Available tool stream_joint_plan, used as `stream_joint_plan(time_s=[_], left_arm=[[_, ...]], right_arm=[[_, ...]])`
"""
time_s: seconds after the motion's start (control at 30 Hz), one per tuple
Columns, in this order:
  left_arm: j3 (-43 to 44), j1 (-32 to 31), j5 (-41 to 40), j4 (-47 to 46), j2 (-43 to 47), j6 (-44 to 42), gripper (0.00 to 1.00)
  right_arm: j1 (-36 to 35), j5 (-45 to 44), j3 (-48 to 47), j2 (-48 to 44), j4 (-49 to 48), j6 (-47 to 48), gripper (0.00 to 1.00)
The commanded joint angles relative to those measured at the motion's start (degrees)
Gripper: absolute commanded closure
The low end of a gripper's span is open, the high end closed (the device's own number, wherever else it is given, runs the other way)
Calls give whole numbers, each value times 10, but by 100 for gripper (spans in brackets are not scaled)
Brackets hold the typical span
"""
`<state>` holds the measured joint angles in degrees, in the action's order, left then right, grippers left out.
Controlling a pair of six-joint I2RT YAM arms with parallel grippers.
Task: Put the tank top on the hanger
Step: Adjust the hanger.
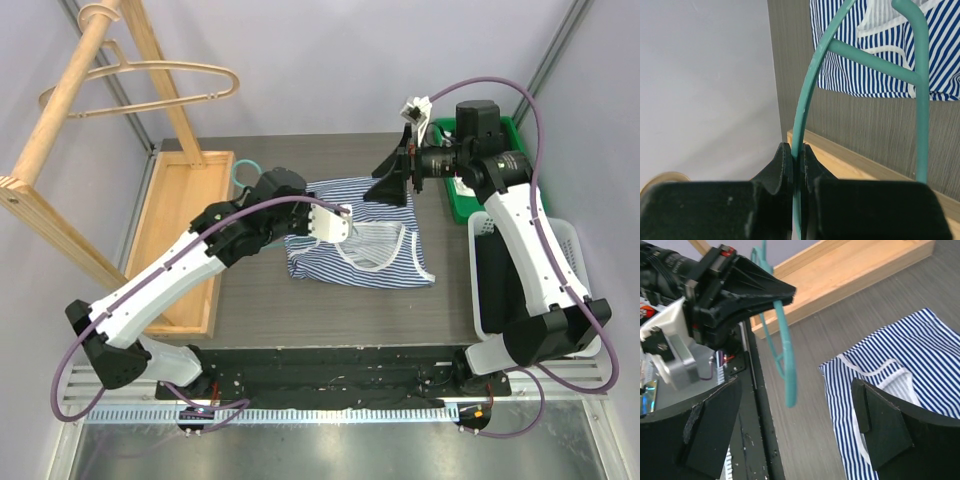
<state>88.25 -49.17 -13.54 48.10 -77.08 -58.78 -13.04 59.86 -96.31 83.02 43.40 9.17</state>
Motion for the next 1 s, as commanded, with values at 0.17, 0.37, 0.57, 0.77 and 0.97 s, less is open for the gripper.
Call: stream_joint_plan(time_s=[0.17,0.37,0.57,0.77,0.97], left_arm=[[50,-18,-67,-89,-48,54,100],[76,-39,-48,-77,-69,69,100],[89,-58,-32,-47,-83,79,100],[92,-64,-38,-46,-100,75,100],[99,-70,-45,-56,-112,73,100]], right_arm=[[-17,68,85,2,-68,-31,0],[-42,40,109,6,-79,-11,0],[-44,38,106,24,-95,-9,0],[-53,58,109,37,-105,-13,7],[-72,54,118,41,-104,-10,19]])
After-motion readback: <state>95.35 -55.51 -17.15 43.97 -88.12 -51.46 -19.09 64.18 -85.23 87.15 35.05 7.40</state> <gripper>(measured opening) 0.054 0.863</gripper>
